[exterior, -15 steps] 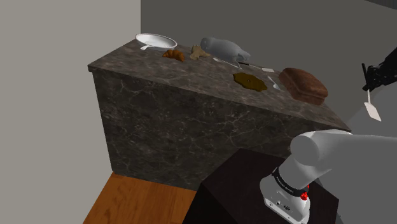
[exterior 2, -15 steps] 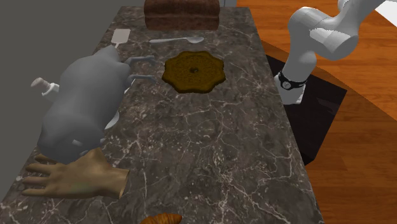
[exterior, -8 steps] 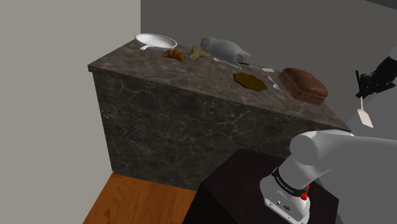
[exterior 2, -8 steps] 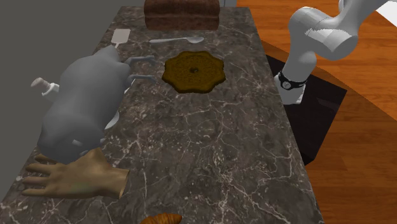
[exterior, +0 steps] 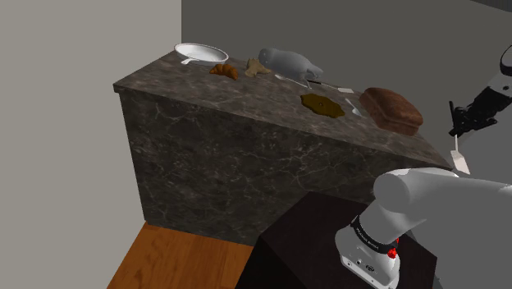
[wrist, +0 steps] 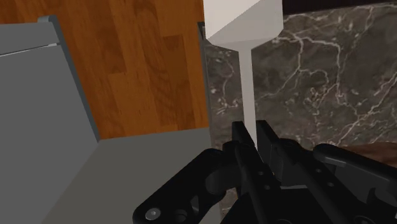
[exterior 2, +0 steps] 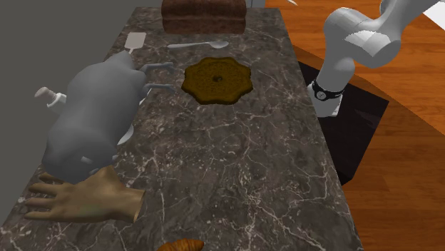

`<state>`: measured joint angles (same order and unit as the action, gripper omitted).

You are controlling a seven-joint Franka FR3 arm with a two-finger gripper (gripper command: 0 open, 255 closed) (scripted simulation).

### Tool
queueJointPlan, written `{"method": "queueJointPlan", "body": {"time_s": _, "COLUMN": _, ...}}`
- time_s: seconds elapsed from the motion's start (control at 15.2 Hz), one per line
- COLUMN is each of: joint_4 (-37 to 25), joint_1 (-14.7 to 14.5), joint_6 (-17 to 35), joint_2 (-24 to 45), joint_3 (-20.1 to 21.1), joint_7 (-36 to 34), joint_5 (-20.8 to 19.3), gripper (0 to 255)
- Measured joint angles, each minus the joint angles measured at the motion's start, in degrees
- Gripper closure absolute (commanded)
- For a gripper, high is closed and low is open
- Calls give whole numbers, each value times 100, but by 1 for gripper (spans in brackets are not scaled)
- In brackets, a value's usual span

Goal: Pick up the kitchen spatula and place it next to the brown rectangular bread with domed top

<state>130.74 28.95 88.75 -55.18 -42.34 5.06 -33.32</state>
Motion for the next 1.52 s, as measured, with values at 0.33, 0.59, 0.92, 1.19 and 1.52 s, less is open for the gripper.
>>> {"method": "queueJointPlan", "body": {"time_s": 0.33, "joint_4": 392, "joint_1": 59, "joint_6": 321, "joint_2": -89, "joint_3": -181, "joint_7": -49, "joint_5": -163, "gripper": 255}}
{"method": "queueJointPlan", "body": {"time_s": 0.59, "joint_4": 638, "joint_1": 98, "joint_6": 536, "joint_2": -134, "joint_3": -316, "joint_7": -77, "joint_5": -284, "gripper": 255}}
{"method": "queueJointPlan", "body": {"time_s": 0.92, "joint_4": 953, "joint_1": 154, "joint_6": 821, "joint_2": -183, "joint_3": -505, "joint_7": -111, "joint_5": -454, "gripper": 255}}
{"method": "queueJointPlan", "body": {"time_s": 1.19, "joint_4": 985, "joint_1": 161, "joint_6": 844, "joint_2": -191, "joint_3": -515, "joint_7": -119, "joint_5": -468, "gripper": 255}}
{"method": "queueJointPlan", "body": {"time_s": 1.52, "joint_4": 987, "joint_1": 162, "joint_6": 846, "joint_2": -192, "joint_3": -516, "joint_7": -119, "joint_5": -468, "gripper": 0}}
